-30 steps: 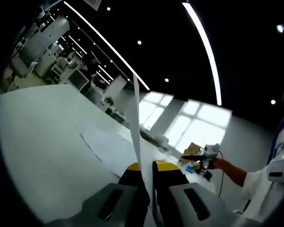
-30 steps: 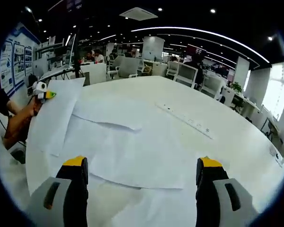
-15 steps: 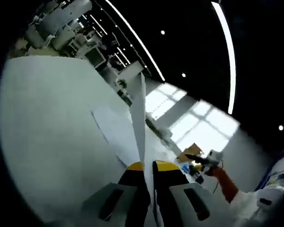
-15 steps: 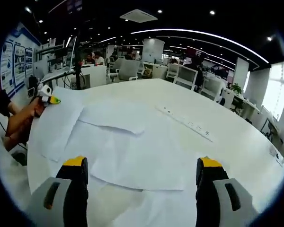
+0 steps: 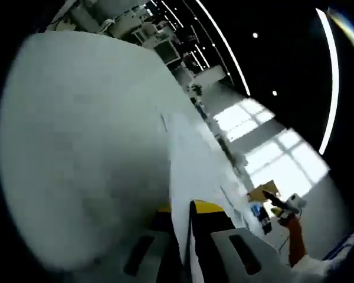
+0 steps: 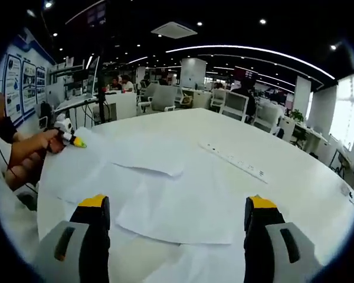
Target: Organize the stack of printing papers by aligning and flattening the scattered papers on the table
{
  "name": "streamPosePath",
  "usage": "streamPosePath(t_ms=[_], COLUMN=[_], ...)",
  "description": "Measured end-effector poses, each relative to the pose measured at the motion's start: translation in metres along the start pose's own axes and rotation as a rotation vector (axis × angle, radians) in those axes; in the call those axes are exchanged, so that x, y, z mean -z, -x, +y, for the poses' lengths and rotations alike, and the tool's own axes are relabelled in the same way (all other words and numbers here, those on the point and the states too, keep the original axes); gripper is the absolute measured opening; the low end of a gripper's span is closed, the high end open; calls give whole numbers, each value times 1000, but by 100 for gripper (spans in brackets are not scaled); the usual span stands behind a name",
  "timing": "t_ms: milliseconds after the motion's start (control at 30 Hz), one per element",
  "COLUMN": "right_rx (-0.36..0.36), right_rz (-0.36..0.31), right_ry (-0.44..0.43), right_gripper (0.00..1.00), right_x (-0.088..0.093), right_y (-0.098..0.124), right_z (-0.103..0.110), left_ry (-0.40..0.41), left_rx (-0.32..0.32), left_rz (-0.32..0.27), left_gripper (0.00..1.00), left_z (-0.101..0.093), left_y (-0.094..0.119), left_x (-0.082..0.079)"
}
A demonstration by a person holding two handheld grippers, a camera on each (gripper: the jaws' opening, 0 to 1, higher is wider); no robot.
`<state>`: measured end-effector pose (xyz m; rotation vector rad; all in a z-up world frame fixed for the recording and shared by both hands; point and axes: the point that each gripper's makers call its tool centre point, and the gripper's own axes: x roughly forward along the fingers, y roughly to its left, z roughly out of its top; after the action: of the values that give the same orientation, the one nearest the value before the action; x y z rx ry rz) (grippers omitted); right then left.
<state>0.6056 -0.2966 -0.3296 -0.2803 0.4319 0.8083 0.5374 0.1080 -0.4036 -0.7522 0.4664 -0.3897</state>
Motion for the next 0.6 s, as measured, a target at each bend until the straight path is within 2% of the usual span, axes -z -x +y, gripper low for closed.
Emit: streamPosePath(t_ms=[33, 100, 167, 233, 300, 367, 400, 467, 500, 567, 600], right_rx=[0, -1, -1, -1, 0, 2, 5, 11, 15, 24, 26], right_rz=[0, -2, -6, -11, -6, -3, -2, -3, -2, -1, 1], right_ry=[0, 0, 0, -7, -5, -7, -9, -10, -9, -9, -9], right_gripper=[89, 89, 89, 89, 89, 89, 89, 89, 89, 89, 89], right_x=[0, 1, 1, 1, 3, 4, 4, 4, 4, 4, 4], right_y=[0, 1, 1, 1, 1, 2, 2, 2, 2, 2, 2], right_z=[0, -1, -1, -1, -1, -2, -2, -5, -6, -8, -9], left_ry=[-30, -146, -239, -266, -360, -374, -420, -461, -504, -510, -542], left_rx=[-10, -53, -59, -66, -53, -62, -38, -33, 11, 23, 32], left_rz=[4, 2, 2, -2, -16, -2, -11, -13, -35, -43, -61], left_gripper=[5, 5, 5, 5, 6, 6, 6, 6, 6, 6, 6], left_z=[0, 5, -2, -8, -8, -10, -13, -14, -21, -24, -27], left_y=[0, -7, -10, -10, -11, -9, -9, -8, -7, -5, -3], left_x=[0, 17, 28, 35, 32, 36, 32, 31, 29, 29, 27])
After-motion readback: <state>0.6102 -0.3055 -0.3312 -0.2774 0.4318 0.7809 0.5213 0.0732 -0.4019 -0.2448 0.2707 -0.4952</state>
